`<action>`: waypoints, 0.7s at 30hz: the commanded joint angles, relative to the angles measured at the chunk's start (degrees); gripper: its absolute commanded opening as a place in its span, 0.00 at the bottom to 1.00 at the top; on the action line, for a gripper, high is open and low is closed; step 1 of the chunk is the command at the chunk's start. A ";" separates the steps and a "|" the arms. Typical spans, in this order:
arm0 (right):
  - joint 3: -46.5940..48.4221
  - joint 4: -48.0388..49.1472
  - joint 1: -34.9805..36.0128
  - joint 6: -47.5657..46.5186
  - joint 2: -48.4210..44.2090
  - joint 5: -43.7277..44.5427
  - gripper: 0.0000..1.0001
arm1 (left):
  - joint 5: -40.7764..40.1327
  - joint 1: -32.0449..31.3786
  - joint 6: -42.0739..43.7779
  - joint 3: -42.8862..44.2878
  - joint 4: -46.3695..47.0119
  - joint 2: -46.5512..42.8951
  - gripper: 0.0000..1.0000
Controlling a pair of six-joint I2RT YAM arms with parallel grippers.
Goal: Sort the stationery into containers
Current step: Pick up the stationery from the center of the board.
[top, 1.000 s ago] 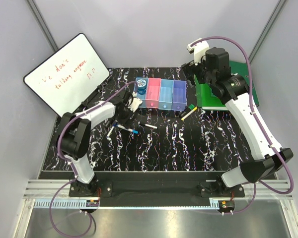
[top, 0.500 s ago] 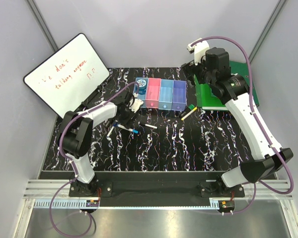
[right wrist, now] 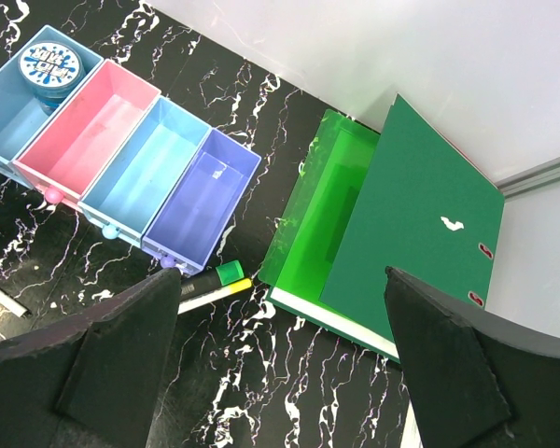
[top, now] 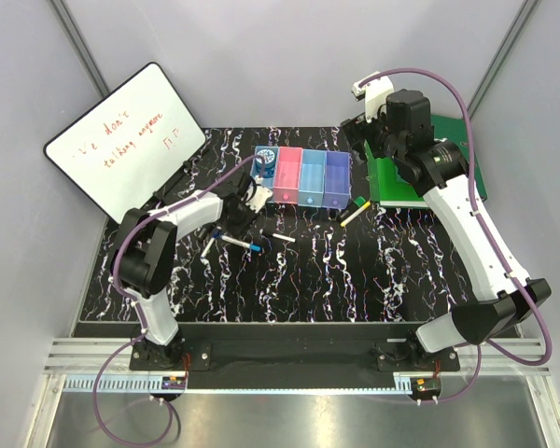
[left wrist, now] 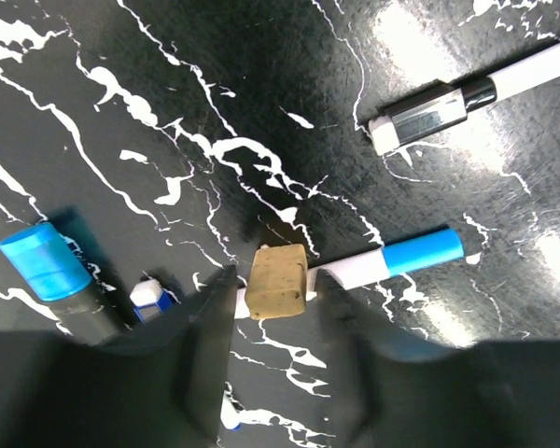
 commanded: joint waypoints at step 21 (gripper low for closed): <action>1.58 0.19 -0.21 0.50 -1.24 -1.44 0.97 | -4.42 -0.43 4.34 17.53 -1.55 -4.65 0.00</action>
